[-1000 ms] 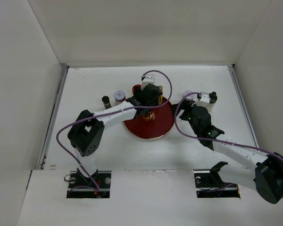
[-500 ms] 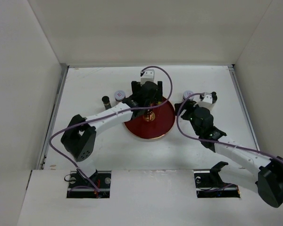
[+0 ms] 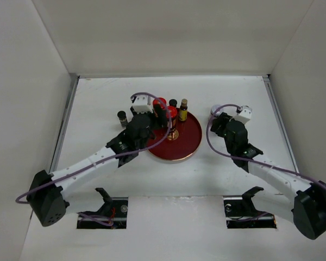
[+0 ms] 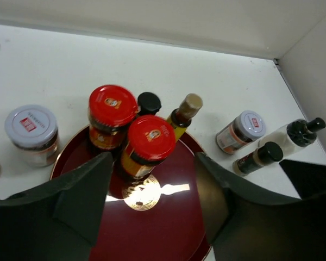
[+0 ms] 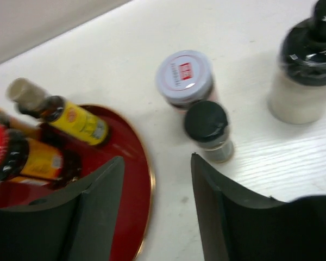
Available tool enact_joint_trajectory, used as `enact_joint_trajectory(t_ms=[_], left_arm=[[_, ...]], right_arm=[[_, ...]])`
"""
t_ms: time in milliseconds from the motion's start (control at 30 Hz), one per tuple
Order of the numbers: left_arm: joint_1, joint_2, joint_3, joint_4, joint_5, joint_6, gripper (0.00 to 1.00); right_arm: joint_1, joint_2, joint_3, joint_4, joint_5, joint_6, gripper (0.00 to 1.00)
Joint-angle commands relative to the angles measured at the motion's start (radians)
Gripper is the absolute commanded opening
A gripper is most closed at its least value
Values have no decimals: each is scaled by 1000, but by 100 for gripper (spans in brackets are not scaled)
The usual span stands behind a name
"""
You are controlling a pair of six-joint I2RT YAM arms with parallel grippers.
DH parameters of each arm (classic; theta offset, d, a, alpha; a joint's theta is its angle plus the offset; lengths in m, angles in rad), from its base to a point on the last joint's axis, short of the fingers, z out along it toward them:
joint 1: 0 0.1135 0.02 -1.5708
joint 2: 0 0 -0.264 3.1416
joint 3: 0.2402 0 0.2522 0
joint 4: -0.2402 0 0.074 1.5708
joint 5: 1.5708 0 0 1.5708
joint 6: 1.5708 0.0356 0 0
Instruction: Organize the condiment bottles
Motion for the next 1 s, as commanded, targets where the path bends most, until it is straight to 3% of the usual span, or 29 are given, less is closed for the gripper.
enact_joint_trajectory(t_ms=[0, 133, 333, 500, 700, 867, 967], left_arm=[[27, -124, -149, 106, -17, -53, 57], [75, -280, -331, 125, -26, -160, 49], [130, -385, -552, 194, -43, -256, 46], [151, -377, -610, 263, -15, -259, 52], [159, -331, -652, 387, -1, -253, 54], [159, -322, -682, 429, -4, -259, 56], [174, -339, -710, 438, -10, -263, 58]], right_arm=[[-49, 43, 73, -39, 50, -30, 70], [-80, 147, 151, -100, 51, -68, 82], [-98, 304, 259, -140, 80, -100, 82], [-119, 371, 303, -177, 106, -109, 79], [-127, 419, 328, -182, 102, -109, 64], [-130, 444, 346, -186, 105, -112, 39], [-117, 378, 342, -197, 131, -125, 36]])
